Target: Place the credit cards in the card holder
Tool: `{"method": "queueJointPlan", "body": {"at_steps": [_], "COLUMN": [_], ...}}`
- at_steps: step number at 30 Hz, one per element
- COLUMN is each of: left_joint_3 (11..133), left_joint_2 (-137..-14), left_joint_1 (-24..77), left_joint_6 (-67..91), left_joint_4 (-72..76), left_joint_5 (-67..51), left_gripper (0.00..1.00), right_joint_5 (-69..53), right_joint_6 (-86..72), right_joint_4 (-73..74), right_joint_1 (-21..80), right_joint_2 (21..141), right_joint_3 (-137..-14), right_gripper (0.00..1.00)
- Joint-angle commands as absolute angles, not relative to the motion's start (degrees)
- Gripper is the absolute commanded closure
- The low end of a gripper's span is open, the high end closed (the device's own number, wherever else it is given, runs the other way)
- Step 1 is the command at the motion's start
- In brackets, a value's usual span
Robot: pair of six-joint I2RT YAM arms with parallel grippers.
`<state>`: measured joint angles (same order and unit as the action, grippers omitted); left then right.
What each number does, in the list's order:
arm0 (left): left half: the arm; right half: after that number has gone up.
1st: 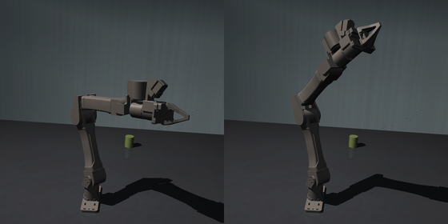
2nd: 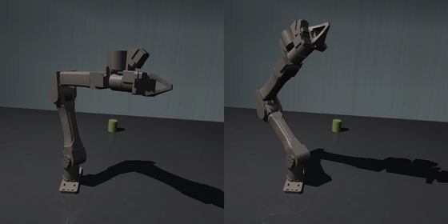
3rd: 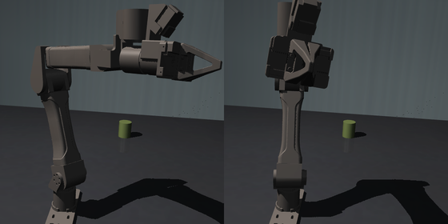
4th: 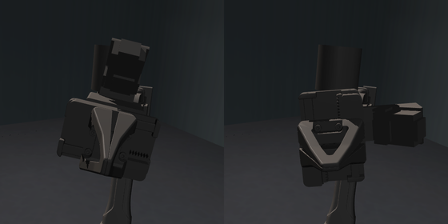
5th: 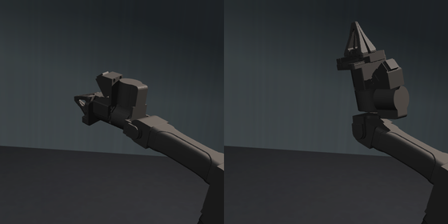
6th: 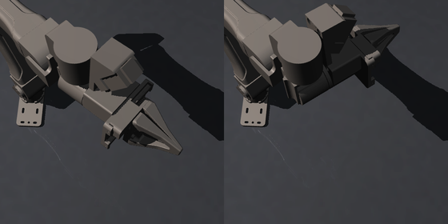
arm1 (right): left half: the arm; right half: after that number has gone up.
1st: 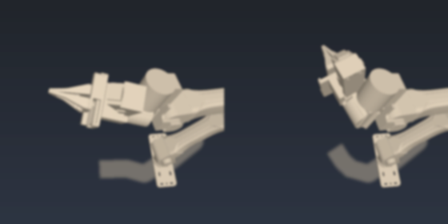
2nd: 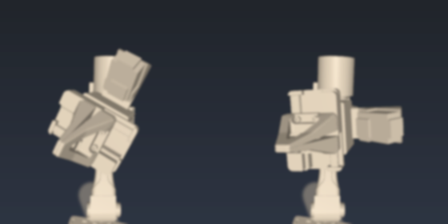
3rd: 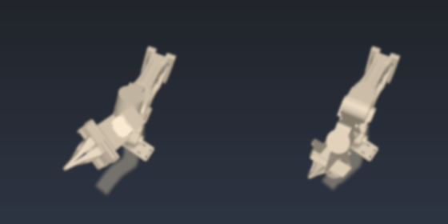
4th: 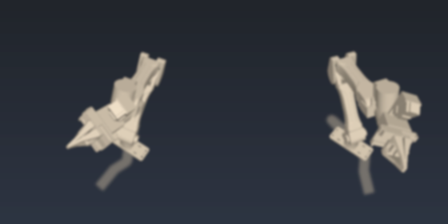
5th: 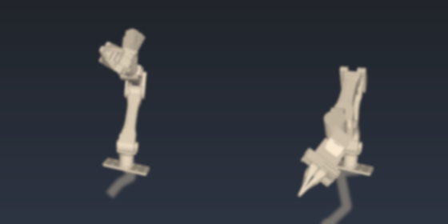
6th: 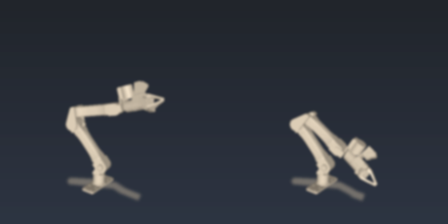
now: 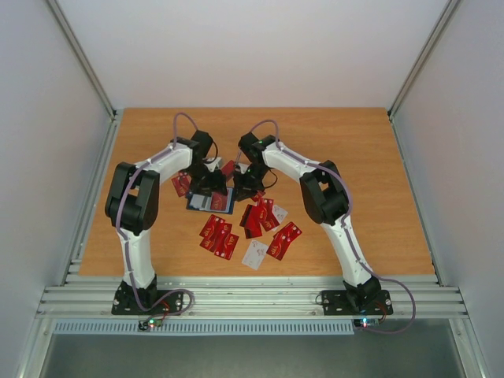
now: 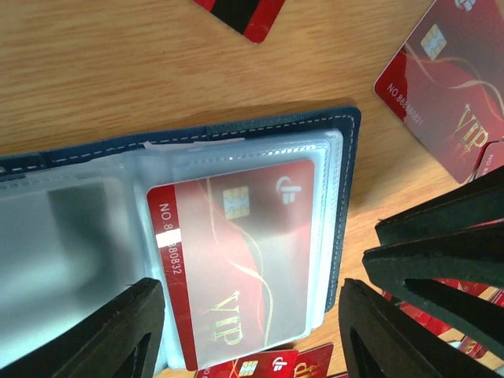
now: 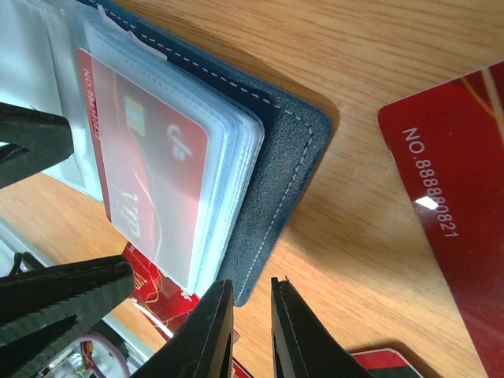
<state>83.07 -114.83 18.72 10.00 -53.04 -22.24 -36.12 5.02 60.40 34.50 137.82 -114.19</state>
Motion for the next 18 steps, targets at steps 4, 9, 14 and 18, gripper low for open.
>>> {"method": "queueJointPlan", "body": {"at_steps": [4,9,14,18], "left_joint_3": [86.3,86.7,86.7,86.6], "left_joint_2": [-117.3,-118.6,-119.1,-118.5], "left_joint_1": [18.8,18.8,18.8,18.8], "left_joint_6": [9.3,10.0,10.5,11.0], "left_joint_4": [-52.8,-52.3,-52.8,-53.3], "left_joint_5": [-21.9,-22.4,-21.1,-19.3], "left_gripper": [0.41,0.44,0.44,0.44], "right_joint_5": [-37.1,-36.6,-36.5,-37.0], "right_joint_6": [4.5,4.6,4.9,4.9], "right_joint_4": [60.4,61.0,61.6,61.8], "right_joint_1": [34.6,34.6,34.6,34.6], "right_joint_2": [139.1,140.6,141.4,142.3], "right_joint_3": [-118.1,-119.1,-119.1,-119.9], "right_gripper": [0.85,0.85,0.86,0.86]}}
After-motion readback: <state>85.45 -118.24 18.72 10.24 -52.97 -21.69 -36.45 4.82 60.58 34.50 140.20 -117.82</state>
